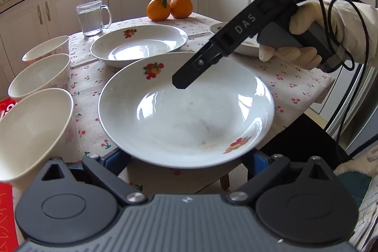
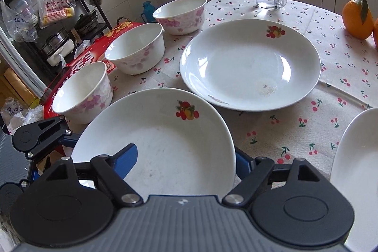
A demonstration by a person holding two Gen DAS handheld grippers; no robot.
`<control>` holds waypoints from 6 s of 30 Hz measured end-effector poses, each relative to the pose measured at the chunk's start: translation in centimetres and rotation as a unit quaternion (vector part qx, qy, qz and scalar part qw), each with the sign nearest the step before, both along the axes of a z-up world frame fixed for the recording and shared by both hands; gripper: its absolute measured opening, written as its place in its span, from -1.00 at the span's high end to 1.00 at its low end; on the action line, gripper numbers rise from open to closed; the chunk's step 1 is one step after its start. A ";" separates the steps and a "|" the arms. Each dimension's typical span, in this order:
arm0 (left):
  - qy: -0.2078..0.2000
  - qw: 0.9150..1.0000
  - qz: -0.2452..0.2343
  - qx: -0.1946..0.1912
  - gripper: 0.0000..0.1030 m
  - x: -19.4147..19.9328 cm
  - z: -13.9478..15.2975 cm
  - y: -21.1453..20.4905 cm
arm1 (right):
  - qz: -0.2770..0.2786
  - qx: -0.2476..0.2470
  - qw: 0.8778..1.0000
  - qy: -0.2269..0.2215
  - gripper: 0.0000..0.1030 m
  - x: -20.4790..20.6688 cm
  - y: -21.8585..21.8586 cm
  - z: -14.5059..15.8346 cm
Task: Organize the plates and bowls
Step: 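Lift the flowered white plate with the right tool and carry it toward another plate, then lower the held plate onto the other white plate and open the right tool, then move the right tool toward the next white plate on the table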
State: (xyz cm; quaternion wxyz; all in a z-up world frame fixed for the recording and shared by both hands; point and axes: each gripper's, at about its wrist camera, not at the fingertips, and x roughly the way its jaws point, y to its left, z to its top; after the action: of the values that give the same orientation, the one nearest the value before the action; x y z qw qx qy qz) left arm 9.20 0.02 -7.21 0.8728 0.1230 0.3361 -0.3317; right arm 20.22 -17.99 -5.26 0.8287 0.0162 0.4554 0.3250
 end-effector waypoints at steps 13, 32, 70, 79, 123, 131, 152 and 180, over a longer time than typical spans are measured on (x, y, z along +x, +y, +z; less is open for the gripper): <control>-0.001 1.000 -0.008 0.007 -0.91 0.2 0.0 -0.1 | 0.001 0.011 1.000 0.013 -0.69 0.1 -0.5 0.0; 0.013 1.000 -0.024 0.008 -0.91 0.5 0.4 -0.6 | -0.018 0.016 1.000 0.016 -0.69 -0.7 -1.3 0.5; 0.013 0.991 -0.132 0.007 -0.91 8.7 4.0 -15.9 | -0.165 0.035 0.984 -0.052 -0.69 0.1 -18.1 4.0; 0.026 0.989 -0.143 0.009 -0.91 9.7 3.5 -18.9 | -0.206 0.044 0.976 -0.046 -0.70 0.2 -21.6 2.1; 0.022 0.990 -0.138 -0.008 -0.97 10.0 1.9 -20.1 | -0.281 0.009 0.959 -0.043 -0.69 -5.1 -23.0 2.7; 0.019 0.991 -0.132 -0.012 -0.98 9.8 1.8 -20.0 | -0.289 -0.016 0.956 -0.038 -0.69 -5.9 -22.0 2.3; -0.009 0.991 -0.135 0.001 -0.97 8.8 1.8 -20.2 | -0.302 -0.086 0.948 -0.041 -0.71 -6.5 -19.8 2.3; 0.001 0.990 0.138 0.033 -0.98 9.7 0.6 -8.9 | -0.194 -0.087 0.969 -0.128 -1.00 -6.6 -10.8 6.1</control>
State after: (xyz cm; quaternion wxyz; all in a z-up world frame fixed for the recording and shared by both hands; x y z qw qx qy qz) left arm 18.87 -8.85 -6.58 0.9052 0.1041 0.3618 -0.1970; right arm 13.59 -28.81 0.84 0.9255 -0.0096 0.3601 0.1171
